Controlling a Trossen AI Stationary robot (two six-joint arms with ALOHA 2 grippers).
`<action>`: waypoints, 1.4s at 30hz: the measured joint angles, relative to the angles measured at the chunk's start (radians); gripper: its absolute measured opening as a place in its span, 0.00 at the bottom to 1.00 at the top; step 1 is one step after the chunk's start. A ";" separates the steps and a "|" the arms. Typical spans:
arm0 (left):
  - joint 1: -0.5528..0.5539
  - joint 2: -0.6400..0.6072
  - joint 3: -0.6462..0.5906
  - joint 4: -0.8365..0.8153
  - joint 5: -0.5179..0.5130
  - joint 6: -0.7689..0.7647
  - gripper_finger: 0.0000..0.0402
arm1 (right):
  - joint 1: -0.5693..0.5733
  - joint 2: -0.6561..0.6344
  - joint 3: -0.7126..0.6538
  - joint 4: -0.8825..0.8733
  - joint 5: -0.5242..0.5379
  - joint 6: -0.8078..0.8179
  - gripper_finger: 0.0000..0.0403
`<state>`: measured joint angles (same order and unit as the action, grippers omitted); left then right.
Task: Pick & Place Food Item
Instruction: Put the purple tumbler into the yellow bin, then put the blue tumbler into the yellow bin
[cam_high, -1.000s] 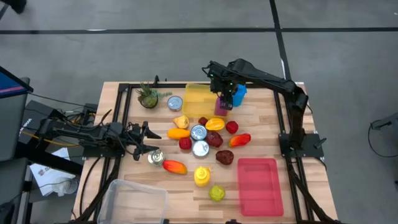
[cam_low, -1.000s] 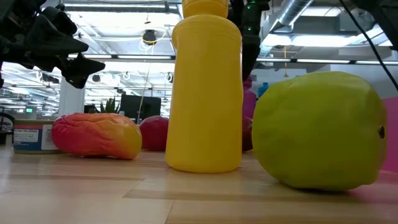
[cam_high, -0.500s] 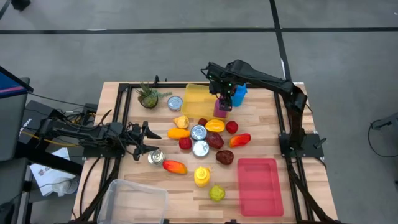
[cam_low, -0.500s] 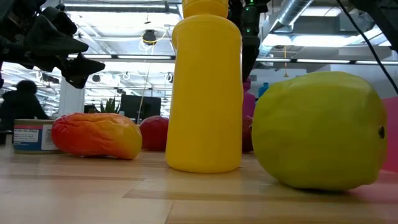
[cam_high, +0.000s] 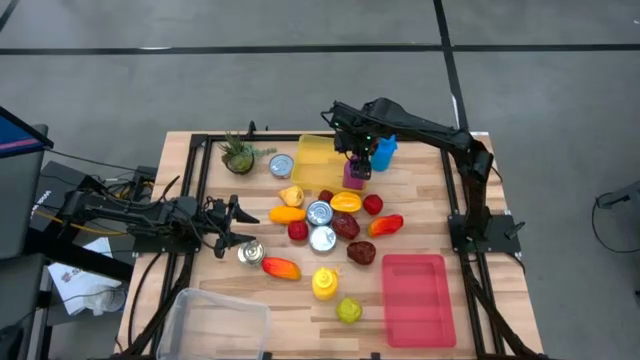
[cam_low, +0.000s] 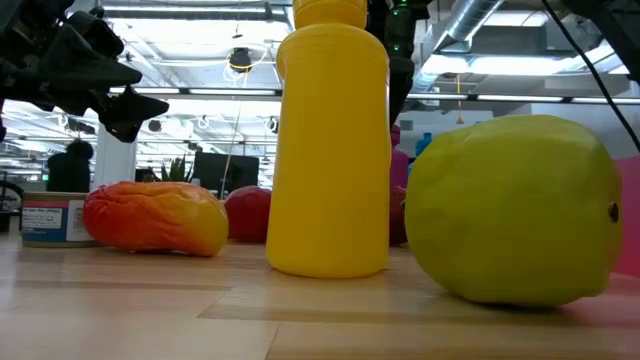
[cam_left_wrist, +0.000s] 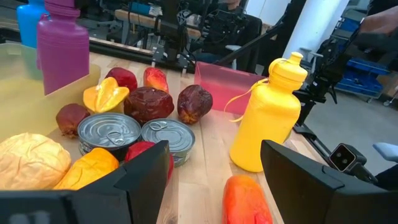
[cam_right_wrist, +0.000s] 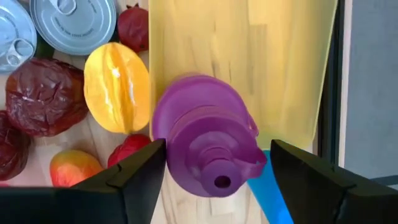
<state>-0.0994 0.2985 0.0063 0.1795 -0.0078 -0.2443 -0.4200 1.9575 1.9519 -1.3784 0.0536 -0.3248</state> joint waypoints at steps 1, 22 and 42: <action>0.000 0.000 0.000 0.000 0.000 0.000 0.61 | 0.000 0.000 0.009 -0.010 0.000 0.000 0.68; 0.000 0.016 0.000 0.002 0.000 -0.008 0.61 | -0.167 -0.001 0.286 -0.175 0.060 0.150 0.68; 0.000 0.016 0.000 0.001 0.001 -0.034 0.61 | -0.328 0.008 0.286 -0.193 -0.140 0.282 0.93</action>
<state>-0.0997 0.3149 0.0063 0.1802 -0.0071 -0.2783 -0.7480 1.9652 2.2375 -1.5713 -0.0867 -0.0431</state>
